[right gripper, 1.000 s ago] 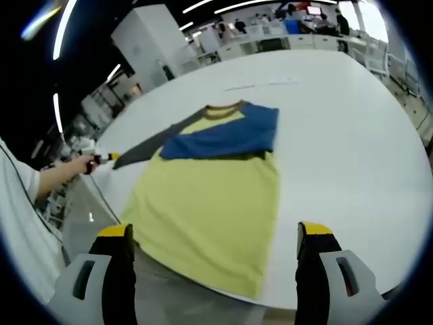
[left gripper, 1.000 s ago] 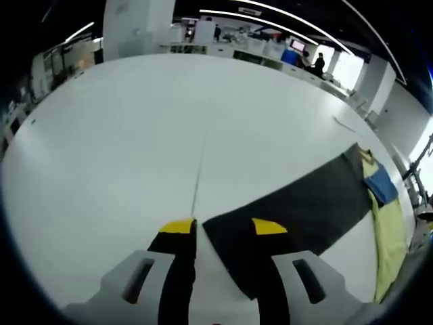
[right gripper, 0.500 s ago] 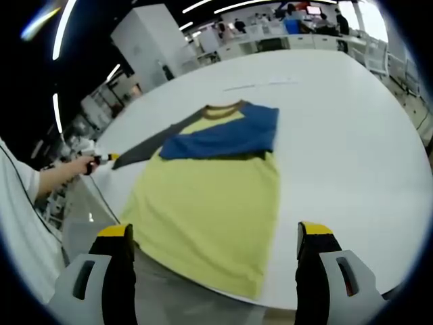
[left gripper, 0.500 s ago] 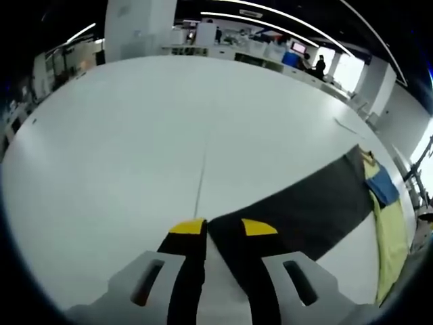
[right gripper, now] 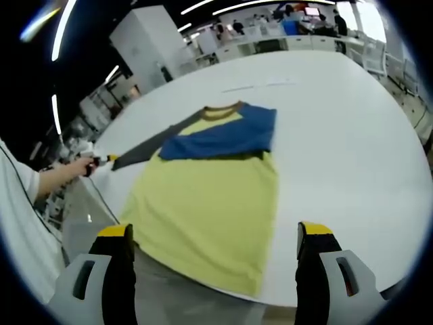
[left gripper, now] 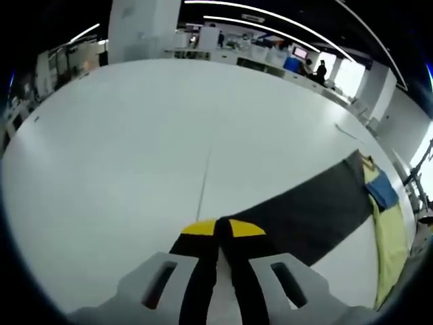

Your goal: Fold the garment on the visible template until the final outline fits inside the template.

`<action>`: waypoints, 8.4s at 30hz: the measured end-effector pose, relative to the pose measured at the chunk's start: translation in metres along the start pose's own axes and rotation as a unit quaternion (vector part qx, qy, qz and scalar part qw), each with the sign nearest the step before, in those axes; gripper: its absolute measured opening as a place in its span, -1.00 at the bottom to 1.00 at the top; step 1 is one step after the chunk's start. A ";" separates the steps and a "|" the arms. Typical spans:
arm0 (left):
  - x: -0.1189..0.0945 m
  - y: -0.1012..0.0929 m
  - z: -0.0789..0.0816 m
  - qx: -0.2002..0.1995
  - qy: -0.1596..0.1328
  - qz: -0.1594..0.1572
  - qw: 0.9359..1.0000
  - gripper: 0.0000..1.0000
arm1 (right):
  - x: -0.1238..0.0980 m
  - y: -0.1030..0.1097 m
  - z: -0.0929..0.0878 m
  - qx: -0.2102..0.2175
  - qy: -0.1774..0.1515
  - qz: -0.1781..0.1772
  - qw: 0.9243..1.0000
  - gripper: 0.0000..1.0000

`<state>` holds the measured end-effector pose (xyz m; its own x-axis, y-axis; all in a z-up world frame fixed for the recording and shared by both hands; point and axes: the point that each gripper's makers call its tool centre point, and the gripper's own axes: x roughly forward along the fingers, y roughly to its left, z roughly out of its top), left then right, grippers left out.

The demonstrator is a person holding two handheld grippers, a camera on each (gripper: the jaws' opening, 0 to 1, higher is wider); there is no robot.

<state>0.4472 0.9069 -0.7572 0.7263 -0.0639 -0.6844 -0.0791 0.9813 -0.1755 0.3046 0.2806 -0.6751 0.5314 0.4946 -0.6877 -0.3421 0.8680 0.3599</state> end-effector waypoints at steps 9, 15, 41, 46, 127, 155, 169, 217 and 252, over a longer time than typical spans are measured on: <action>-0.006 -0.003 0.009 0.016 -0.013 -0.004 1.000 -1.00 | -0.003 0.000 0.000 0.002 -0.007 -0.002 1.000 0.99; -0.010 -0.004 0.012 -0.010 -0.025 0.003 1.000 -1.00 | -0.005 0.001 -0.001 0.005 -0.012 -0.003 1.000 0.99; -0.060 -0.071 0.056 0.017 -0.076 -0.050 0.996 -1.00 | -0.023 0.003 0.002 0.005 -0.048 0.005 0.999 0.96; -0.067 -0.085 0.063 0.027 -0.080 -0.058 0.995 -1.00 | -0.030 0.002 0.002 0.004 -0.056 0.006 0.998 0.96; -0.188 -0.352 0.184 0.051 -0.214 -0.244 0.945 -1.00 | -0.098 -0.022 -0.022 0.008 -0.124 0.012 0.992 0.95; -0.159 -0.430 0.160 0.067 -0.169 -0.295 0.938 -1.00 | -0.096 -0.025 -0.021 -0.018 -0.107 0.023 0.994 0.96; -0.136 -0.457 0.137 0.064 -0.138 -0.301 0.941 -1.00 | -0.096 -0.033 -0.018 -0.020 -0.107 0.023 0.994 0.96; -0.070 -0.530 0.079 0.000 -0.082 -0.275 0.958 -1.00 | -0.078 -0.054 -0.016 -0.032 -0.075 0.051 0.995 0.96; -0.030 -0.571 0.029 -0.002 -0.063 -0.237 0.969 -1.00 | -0.071 -0.079 -0.018 -0.029 -0.061 0.070 0.995 0.96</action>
<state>0.4907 0.3541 -0.6157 0.7589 -0.4849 -0.4347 0.2818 0.8463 -0.4520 0.2801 0.1764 -0.6662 0.5643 0.6149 -0.5510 -0.4616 0.7882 0.4070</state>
